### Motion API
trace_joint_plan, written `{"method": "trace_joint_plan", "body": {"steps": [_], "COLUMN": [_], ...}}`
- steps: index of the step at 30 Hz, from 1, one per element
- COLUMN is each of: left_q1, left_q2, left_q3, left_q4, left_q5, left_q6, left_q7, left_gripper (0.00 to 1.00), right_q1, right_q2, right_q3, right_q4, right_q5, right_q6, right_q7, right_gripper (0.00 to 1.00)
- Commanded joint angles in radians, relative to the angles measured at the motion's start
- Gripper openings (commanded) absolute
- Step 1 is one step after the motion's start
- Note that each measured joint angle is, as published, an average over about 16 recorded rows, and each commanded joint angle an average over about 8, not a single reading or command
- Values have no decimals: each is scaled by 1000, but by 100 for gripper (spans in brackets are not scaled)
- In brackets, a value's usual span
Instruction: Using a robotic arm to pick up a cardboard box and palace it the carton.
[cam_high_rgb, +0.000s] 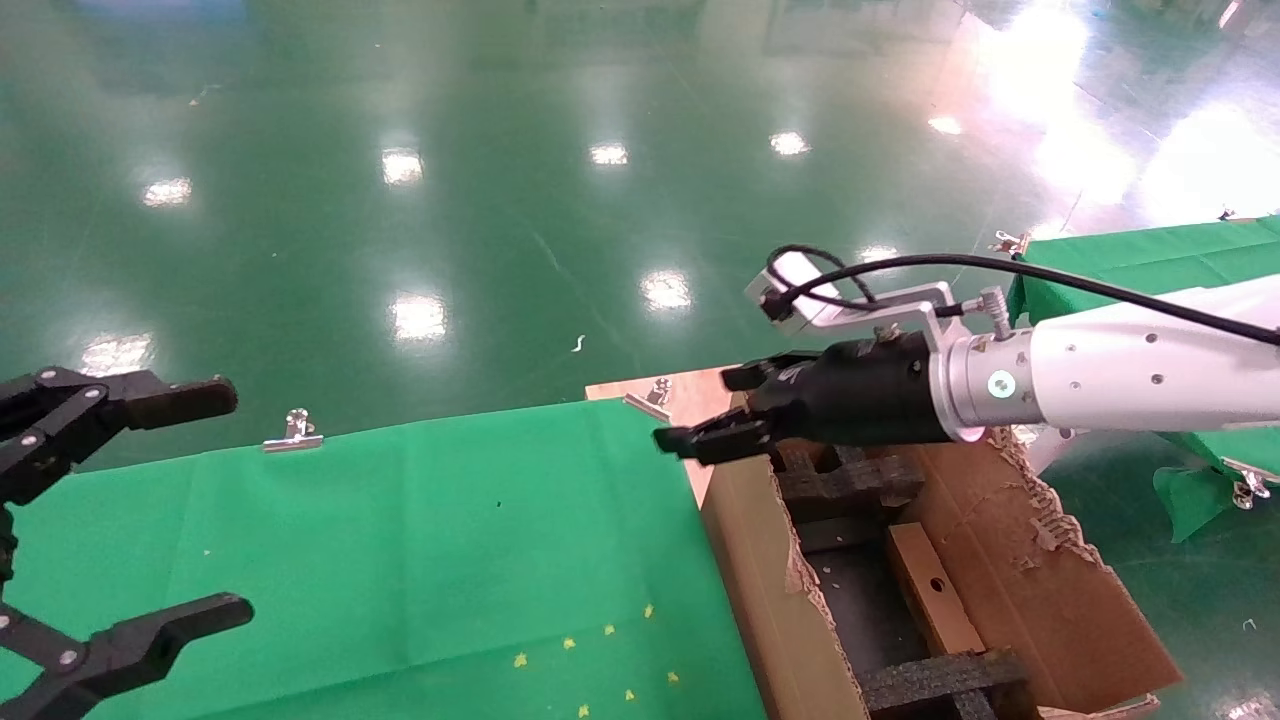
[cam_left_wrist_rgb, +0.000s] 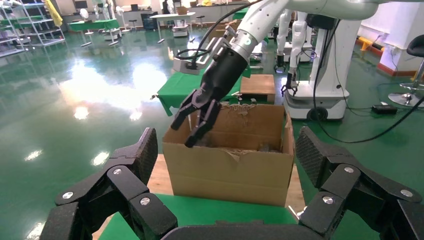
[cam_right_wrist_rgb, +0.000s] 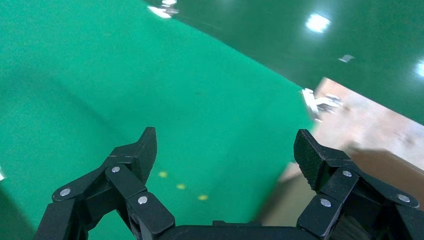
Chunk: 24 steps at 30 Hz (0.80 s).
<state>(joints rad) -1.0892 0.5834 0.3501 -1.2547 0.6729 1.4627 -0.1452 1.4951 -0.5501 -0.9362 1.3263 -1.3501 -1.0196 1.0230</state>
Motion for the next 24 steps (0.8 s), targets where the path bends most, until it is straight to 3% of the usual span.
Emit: {"method": "trace_joint_plan", "body": {"steps": [1, 24], "left_q1": [0, 0], "left_q2": [0, 0], "left_q3": [0, 0], "left_q4": [0, 0], "left_q5": [0, 0], "left_q6": [0, 0], "left_q7": [0, 0], "left_gripper": [100, 100], "right_q1": [-25, -311], "right_q2": [-4, -45], "right_q3": [39, 486], "right_q4": [-3, -31], "right_q5": [37, 459], "right_q6": [-28, -352], "right_q7": [-50, -619], "right_gripper": [100, 100]}}
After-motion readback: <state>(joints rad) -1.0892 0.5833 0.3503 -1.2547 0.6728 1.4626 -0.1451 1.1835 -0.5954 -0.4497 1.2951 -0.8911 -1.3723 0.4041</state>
